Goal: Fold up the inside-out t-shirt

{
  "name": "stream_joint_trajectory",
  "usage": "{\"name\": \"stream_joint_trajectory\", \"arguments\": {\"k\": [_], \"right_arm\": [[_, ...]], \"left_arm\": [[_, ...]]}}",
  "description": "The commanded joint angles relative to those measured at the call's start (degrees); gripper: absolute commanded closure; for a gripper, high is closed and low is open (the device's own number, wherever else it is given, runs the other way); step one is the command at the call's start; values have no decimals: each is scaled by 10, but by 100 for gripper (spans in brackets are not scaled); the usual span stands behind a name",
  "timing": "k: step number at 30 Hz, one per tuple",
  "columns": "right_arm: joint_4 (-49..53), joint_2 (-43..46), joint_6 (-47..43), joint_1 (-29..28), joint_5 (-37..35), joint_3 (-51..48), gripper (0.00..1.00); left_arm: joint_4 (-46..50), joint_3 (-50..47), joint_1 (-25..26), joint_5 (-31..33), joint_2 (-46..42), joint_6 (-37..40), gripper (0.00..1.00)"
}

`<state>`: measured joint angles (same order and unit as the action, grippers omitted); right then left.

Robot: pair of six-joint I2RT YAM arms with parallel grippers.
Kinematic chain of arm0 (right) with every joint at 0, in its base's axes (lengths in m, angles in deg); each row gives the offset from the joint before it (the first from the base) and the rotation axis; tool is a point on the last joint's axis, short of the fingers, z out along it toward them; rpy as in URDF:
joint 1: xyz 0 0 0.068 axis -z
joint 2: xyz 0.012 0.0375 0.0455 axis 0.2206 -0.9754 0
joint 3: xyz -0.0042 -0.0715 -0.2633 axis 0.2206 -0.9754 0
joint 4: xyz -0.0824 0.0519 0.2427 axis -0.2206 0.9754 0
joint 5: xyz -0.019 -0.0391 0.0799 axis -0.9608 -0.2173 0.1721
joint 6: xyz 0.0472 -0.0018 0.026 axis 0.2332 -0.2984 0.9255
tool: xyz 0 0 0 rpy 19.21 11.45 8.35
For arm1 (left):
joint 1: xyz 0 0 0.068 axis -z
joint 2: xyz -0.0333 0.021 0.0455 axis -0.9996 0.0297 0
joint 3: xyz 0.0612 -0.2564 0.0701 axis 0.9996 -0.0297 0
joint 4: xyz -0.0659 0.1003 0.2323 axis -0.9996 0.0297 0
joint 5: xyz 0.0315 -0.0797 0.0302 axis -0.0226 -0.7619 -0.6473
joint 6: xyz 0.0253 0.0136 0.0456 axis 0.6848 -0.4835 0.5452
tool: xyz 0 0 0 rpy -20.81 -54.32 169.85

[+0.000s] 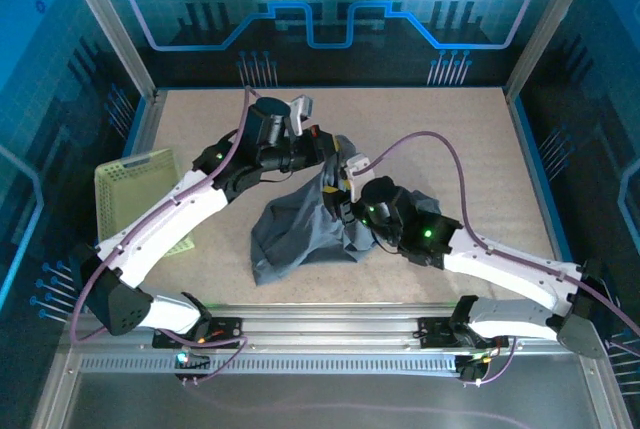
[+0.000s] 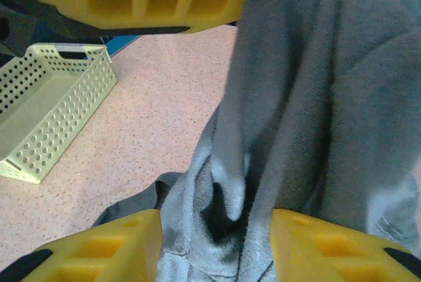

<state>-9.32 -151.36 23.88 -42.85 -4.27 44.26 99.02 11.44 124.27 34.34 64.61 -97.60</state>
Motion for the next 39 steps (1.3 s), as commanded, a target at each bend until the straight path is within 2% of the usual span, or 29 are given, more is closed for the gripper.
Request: {"name": "stream_joint_trajectory", "arguments": {"k": [1, 9, 12, 16, 18, 20, 22, 26, 29, 33, 39], "right_arm": [[-41, -8, 6, 13, 29, 20, 57], [-57, -58, 41, 73, 32, 33, 59], [-47, -78, 43, 84, 34, 52, 69], [-47, -63, 43, 89, 70, 54, 99], [-26, -45, 57, 90, 78, 55, 100], [-8, -25, 77, 96, 102, 47, 100], [4, -2, 99, 105, 143, 32, 100], [20, 38, 145, 115, 181, 1, 100], [26, 61, 197, 124, 182, -39, 100], [19, 79, 238, 130, 172, -61, 100], [1, 75, 257, 128, 183, -67, 100]], "left_arm": [[-26, -7, 4, -13, 4, -16, 100], [-34, -11, 12, -20, 10, -24, 100], [-39, -15, 17, -27, 13, -27, 100], [-11, -6, 15, -19, 22, -12, 100], [11, 0, 7, -6, 21, 5, 100], [23, -4, -12, -1, 16, 17, 91], [33, -19, -38, 14, 1, 29, 69], [35, -60, -57, 52, -48, 71, 45], [-27, -137, -49, 27, -97, 87, 40], [-85, -236, -9, 18, -134, 122, 35], [-202, -308, 36, -32, -107, 123, 32]]}}
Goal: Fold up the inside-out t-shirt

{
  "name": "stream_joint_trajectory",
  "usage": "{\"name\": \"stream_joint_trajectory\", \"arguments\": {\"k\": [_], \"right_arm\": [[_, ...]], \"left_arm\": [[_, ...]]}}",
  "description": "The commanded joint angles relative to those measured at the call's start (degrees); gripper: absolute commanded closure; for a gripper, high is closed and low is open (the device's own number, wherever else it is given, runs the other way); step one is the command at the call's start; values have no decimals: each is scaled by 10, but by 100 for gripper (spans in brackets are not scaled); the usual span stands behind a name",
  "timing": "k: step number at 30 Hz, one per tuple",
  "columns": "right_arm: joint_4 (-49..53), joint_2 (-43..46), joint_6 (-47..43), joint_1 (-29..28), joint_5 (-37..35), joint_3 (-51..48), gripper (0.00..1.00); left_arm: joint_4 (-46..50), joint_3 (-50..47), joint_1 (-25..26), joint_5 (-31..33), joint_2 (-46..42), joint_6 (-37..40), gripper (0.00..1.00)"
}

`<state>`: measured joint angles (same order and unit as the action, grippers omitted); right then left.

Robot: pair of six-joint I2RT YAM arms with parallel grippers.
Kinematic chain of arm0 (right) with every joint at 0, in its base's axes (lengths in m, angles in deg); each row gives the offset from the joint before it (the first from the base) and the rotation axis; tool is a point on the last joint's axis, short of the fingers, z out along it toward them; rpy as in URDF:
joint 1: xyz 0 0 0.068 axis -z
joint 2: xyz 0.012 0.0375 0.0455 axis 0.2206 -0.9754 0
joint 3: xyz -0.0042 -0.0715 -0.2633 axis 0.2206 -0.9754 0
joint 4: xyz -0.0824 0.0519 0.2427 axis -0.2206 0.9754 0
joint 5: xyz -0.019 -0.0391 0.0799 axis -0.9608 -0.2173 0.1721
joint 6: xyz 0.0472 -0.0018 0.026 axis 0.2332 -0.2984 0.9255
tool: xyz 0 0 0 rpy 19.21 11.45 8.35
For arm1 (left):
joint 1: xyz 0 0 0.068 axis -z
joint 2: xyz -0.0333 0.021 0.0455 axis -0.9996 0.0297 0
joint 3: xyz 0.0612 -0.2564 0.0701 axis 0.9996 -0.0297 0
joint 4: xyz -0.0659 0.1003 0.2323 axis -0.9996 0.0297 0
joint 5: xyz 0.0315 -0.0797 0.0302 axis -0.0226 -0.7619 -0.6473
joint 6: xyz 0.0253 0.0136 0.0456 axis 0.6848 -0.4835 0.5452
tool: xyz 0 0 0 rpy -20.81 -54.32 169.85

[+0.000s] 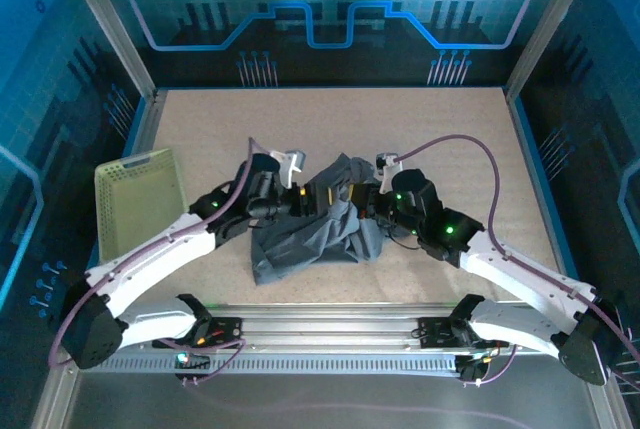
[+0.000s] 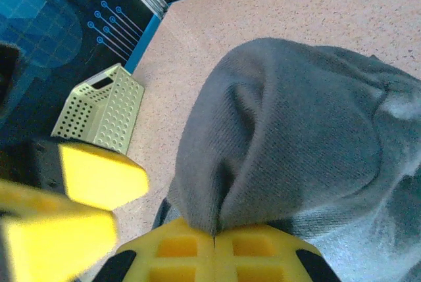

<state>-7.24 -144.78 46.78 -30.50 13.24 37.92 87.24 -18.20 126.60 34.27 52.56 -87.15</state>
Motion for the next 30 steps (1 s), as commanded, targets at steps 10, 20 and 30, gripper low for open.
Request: {"name": "stream_joint_trajectory", "arguments": {"k": [10, 20, 30], "right_arm": [[-10, 4, 5, -31, -40, -3, 100], [27, 35, 19, 0, -31, 1, 100], [135, 32, -29, 10, -35, 48, 55]], "left_arm": [[-173, -10, 22, -51, 86, -29, 42], [-156, -39, 21, -37, 83, 11, 99], [-204, -64, 23, -61, 69, 8, 100]]}}
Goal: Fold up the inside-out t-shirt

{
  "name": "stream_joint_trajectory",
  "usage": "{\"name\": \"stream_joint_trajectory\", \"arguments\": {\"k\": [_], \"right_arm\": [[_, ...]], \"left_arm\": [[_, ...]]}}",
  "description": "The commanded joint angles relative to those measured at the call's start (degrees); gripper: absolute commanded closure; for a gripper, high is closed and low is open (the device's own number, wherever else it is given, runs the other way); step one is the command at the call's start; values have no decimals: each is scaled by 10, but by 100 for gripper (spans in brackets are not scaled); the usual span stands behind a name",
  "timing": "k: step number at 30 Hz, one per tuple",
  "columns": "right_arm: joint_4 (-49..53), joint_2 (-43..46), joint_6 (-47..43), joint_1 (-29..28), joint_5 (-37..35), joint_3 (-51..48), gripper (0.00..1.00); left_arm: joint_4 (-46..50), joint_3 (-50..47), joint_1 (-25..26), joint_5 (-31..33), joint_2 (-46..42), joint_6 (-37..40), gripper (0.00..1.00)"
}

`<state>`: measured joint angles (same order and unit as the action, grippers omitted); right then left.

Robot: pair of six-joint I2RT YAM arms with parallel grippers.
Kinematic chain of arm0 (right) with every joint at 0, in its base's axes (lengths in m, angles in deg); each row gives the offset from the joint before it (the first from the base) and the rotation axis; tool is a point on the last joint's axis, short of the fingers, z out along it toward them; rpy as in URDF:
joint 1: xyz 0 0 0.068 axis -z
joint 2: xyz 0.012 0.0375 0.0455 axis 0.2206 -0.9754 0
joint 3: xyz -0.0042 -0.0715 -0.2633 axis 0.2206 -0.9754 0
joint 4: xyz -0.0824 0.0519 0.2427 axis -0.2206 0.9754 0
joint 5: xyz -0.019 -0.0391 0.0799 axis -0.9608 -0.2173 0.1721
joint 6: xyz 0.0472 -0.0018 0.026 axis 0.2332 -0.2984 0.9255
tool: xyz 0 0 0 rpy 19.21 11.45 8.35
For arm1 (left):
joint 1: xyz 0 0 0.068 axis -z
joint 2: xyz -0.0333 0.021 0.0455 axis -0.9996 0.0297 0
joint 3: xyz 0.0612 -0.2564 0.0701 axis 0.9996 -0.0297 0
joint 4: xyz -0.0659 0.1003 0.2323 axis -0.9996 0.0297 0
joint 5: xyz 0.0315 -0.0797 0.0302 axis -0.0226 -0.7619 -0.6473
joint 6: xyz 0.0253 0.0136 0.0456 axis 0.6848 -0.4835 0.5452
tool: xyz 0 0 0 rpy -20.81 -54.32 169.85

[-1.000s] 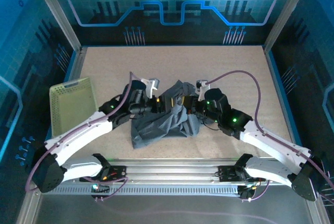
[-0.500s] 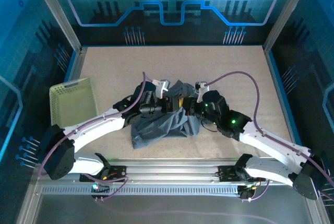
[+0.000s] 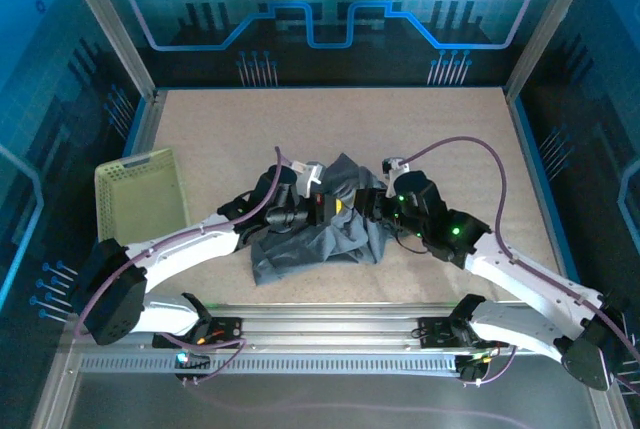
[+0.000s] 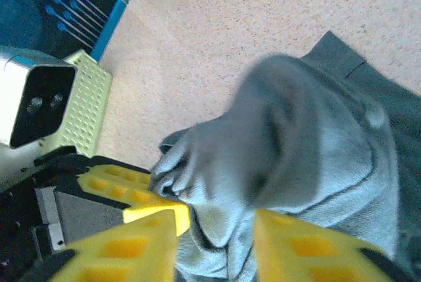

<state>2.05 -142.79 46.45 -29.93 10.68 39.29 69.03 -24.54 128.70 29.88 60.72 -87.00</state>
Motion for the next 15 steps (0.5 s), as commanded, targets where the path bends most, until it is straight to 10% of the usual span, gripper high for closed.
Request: {"name": "stream_joint_trajectory", "arguments": {"k": [1, 15], "right_arm": [[53, 11, -34, 3, -3, 41, 52], [41, -25, 14, 4, 60, 32, 57]], "left_arm": [[-21, 2, 1, -17, -12, 6, 100], [-32, 1, 3, -28, -6, 3, 100]]}}
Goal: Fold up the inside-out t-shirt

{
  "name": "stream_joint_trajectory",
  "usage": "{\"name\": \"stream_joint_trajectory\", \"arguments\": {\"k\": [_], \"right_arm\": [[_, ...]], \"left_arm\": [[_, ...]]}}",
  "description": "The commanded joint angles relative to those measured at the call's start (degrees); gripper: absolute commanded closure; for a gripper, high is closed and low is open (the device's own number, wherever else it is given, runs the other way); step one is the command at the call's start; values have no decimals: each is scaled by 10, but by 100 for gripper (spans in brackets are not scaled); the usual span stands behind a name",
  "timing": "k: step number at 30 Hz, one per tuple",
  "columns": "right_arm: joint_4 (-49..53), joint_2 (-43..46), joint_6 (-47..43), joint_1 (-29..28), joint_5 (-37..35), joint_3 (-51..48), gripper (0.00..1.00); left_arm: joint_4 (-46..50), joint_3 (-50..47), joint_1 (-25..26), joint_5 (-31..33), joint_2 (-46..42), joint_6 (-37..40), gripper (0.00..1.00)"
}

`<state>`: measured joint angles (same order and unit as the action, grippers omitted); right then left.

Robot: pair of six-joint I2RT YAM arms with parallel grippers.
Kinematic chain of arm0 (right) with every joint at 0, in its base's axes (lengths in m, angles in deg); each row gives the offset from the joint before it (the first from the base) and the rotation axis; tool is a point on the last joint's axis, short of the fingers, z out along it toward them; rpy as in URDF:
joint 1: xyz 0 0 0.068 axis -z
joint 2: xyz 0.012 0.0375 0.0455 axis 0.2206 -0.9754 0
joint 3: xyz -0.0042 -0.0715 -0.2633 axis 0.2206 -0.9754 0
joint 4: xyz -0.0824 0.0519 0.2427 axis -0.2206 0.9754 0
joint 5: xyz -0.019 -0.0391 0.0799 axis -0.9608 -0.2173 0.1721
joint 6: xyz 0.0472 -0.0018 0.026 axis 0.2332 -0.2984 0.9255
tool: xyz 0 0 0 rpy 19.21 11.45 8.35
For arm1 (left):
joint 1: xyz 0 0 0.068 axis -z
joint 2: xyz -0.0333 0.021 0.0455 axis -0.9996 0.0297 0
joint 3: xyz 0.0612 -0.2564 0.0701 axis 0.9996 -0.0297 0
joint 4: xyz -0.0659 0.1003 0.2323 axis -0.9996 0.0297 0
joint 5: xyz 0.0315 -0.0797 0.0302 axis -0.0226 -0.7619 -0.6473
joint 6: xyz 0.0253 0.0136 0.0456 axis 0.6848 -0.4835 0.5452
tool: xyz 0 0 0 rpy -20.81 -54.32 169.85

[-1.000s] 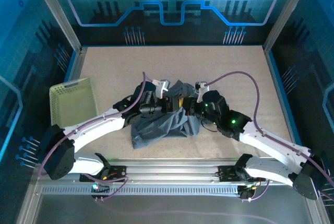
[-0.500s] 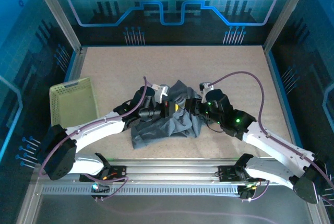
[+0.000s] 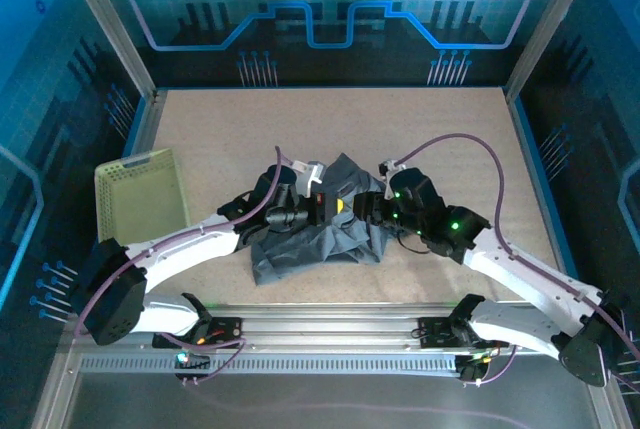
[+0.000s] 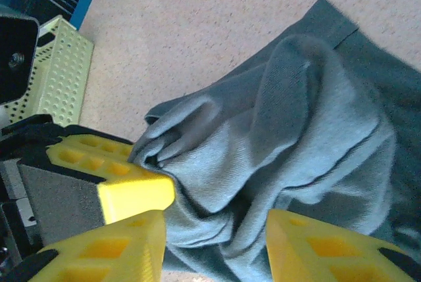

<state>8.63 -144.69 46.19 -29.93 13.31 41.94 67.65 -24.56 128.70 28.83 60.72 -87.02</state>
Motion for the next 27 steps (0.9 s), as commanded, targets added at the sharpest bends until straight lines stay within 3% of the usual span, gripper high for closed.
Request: {"name": "stream_joint_trajectory", "arguments": {"k": [1, 6, 27], "right_arm": [[-25, -8, 20, 3, 33, 10, 58], [-8, -21, 35, 7, 14, 15, 66], [-45, -65, 44, 13, 21, 9, 65]], "left_arm": [[-16, 2, 4, -17, -5, 3, 100], [-16, 1, 4, -17, -7, 4, 100], [-26, -4, 6, -28, -17, 4, 100]]}}
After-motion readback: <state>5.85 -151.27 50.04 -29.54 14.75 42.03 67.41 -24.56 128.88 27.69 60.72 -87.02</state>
